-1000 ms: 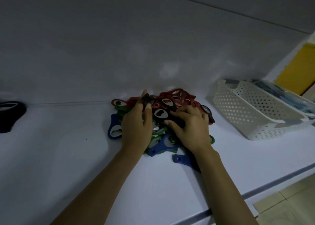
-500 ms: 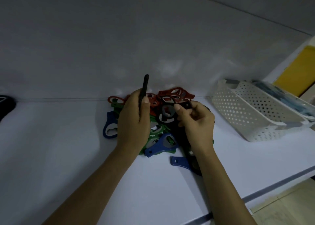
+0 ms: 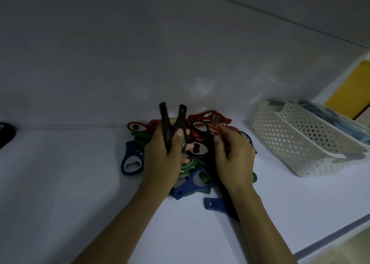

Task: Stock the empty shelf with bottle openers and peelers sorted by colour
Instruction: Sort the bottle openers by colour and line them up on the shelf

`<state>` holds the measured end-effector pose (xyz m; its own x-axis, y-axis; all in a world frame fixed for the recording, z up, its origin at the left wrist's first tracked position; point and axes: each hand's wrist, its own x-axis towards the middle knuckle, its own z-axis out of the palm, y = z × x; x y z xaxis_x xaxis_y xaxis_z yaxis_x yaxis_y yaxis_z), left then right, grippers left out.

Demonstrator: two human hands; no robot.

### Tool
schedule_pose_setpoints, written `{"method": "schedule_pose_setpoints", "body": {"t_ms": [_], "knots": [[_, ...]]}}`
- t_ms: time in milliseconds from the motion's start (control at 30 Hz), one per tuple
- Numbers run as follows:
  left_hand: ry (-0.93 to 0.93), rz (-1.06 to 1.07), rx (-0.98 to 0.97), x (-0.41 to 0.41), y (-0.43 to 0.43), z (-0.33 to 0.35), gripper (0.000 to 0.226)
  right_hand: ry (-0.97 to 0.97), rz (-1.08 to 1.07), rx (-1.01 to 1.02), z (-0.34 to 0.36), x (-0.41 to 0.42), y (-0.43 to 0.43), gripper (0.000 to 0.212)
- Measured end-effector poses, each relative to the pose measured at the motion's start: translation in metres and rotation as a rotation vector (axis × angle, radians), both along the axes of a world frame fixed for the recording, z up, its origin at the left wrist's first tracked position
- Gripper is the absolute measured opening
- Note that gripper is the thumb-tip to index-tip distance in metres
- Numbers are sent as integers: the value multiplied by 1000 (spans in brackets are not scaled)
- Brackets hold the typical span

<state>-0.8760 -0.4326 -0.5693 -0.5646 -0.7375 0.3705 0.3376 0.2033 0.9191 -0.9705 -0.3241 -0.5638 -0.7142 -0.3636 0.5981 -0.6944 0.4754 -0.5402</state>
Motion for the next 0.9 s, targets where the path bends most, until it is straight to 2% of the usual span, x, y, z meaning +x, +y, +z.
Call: {"method": "schedule_pose_setpoints", "body": {"t_ms": [67, 133, 267, 367, 433, 500, 600, 700, 900], "knots": [[46, -25, 83, 2, -2, 6, 21, 47, -109, 275, -4, -4, -1, 32], [36, -62, 144, 2, -2, 7, 20, 10, -149, 342, -6, -6, -3, 33], [17, -101, 251, 0, -3, 6, 11, 93, -177, 246, -6, -7, -4, 21], [60, -120, 356, 0, -4, 7, 11, 110, -206, 4, -3, -7, -5, 18], [68, -117, 369, 0, -6, 9, 12, -31, -123, -238, 1, -3, -7, 18], [57, -118, 337, 1, -12, 13, 12, -255, 32, -451, 5, 0, -8, 18], [28, -164, 311, 6, -24, 16, 11, -521, 198, -667, 13, -1, -6, 22], [-18, -236, 323, 15, -25, 11, 12, -611, 327, -708, 15, 1, -5, 24], [-36, -360, 236, 18, -16, 11, 11, -621, 535, -638, 14, 11, -11, 25]]}}
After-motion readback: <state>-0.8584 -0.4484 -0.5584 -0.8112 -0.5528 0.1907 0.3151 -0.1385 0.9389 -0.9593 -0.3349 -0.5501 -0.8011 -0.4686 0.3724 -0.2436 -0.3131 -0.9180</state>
